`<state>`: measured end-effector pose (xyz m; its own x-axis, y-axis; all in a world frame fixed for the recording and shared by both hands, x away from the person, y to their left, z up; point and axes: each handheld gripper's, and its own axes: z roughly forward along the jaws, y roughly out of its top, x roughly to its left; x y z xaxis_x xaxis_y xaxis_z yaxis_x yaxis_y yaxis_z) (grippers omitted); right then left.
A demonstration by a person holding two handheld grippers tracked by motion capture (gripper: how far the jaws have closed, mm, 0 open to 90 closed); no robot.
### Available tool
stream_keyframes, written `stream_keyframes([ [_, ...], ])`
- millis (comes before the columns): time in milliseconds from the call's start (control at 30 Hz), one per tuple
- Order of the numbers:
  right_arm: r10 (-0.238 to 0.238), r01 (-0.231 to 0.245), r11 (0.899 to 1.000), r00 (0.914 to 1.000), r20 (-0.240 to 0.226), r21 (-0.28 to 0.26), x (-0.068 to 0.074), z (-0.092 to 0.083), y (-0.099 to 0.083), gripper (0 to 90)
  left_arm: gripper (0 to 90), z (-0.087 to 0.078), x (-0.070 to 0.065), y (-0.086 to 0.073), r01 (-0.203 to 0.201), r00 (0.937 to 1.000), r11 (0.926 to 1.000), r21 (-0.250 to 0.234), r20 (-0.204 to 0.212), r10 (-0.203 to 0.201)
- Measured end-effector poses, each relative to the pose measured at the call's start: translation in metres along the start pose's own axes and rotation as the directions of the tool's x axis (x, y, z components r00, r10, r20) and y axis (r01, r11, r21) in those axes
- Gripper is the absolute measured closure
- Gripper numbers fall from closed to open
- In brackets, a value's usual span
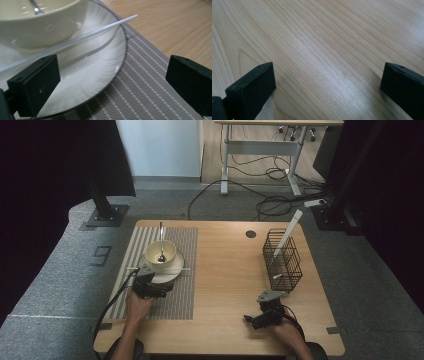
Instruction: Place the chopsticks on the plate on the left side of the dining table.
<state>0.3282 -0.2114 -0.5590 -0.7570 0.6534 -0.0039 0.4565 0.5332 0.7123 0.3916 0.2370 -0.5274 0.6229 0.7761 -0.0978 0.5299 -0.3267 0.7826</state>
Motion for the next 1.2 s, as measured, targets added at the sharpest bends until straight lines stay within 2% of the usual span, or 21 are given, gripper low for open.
stream_keyframes([
  [133, 0.006, -0.006, 1.000, 1.0000, 0.002, 0.000, 0.001, -0.001, -0.001, 0.0, 0.0, 0.001, -0.013, 0.009, -0.039, 0.9989, 0.9992, 0.012, 0.027, 0.038],
  [300, 0.007, -0.007, 1.000, 1.0000, 0.005, -0.002, 0.001, -0.003, -0.003, 0.0, 0.0, 0.004, -0.029, 0.021, -0.080, 0.9939, 0.9967, 0.012, 0.076, 0.079],
  [433, 0.011, -0.011, 1.000, 0.9999, 0.007, -0.002, 0.002, -0.006, -0.006, 0.0, 0.0, 0.008, -0.040, 0.030, -0.091, 0.9886, 0.9956, 0.022, 0.122, 0.088],
  [600, 0.007, -0.007, 1.000, 1.0000, 0.007, -0.001, 0.003, -0.008, -0.008, 0.0, 0.0, 0.011, -0.053, 0.043, -0.115, 0.9817, 0.9930, 0.028, 0.156, 0.109],
  [733, 0.009, -0.009, 1.000, 0.9999, 0.008, -0.002, 0.003, -0.010, -0.010, 0.0, 0.0, 0.013, -0.063, 0.053, -0.116, 0.9779, 0.9929, 0.025, 0.178, 0.110],
  [800, 0.010, -0.010, 1.000, 0.9999, 0.006, -0.001, 0.003, -0.011, -0.011, 0.0, 0.0, 0.015, -0.068, 0.060, -0.108, 0.9748, 0.9938, 0.027, 0.199, 0.101],
  [1000, 0.006, -0.006, 1.000, 1.0000, 0.005, -0.004, 0.003, -0.015, -0.015, 0.0, 0.0, 0.017, -0.082, 0.077, -0.099, 0.9621, 0.9951, -0.010, 0.254, 0.098],
  [1200, 0.011, -0.011, 1.000, 0.9999, 0.007, -0.002, 0.004, -0.019, -0.019, 0.0, 0.0, 0.021, -0.098, 0.095, -0.134, 0.9497, 0.9908, -0.017, 0.283, 0.133],
])
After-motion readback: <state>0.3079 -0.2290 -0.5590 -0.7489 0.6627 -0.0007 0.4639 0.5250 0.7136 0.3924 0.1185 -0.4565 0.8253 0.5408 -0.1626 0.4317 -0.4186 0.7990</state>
